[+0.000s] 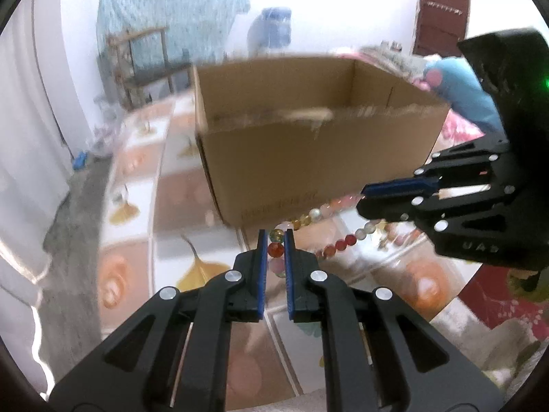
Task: Organize jewelry
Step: 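Carry the bead bracelet with both grippers and lower it into the box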
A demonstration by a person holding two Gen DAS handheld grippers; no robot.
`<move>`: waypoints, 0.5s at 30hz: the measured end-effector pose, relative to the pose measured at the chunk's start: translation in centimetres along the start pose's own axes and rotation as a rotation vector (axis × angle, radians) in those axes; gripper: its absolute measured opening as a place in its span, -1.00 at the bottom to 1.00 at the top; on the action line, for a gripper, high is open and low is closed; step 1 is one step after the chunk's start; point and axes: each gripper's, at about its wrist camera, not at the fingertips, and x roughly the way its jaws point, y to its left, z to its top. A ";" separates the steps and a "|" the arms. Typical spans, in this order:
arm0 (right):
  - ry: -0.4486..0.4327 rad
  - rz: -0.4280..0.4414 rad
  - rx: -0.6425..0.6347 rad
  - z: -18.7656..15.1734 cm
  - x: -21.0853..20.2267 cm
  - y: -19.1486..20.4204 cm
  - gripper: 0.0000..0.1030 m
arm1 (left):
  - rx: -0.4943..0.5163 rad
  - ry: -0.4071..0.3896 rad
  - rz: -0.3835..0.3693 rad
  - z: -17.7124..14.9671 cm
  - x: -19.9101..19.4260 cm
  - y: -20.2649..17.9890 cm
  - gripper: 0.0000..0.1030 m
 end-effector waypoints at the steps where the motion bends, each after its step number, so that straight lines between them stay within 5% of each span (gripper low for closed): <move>1: -0.016 -0.003 -0.005 0.3 -0.6 0.2 -0.82 | 0.009 -0.025 0.002 0.5 -0.8 -0.2 -0.84; 11: -0.260 -0.066 -0.086 5.2 -8.5 0.5 -0.82 | 0.146 -0.297 0.052 7.7 -7.1 -1.0 -0.84; 15: -0.285 -0.078 -0.119 9.0 -9.2 -1.4 -0.82 | 0.174 -0.311 0.018 11.2 -6.0 -0.3 -0.84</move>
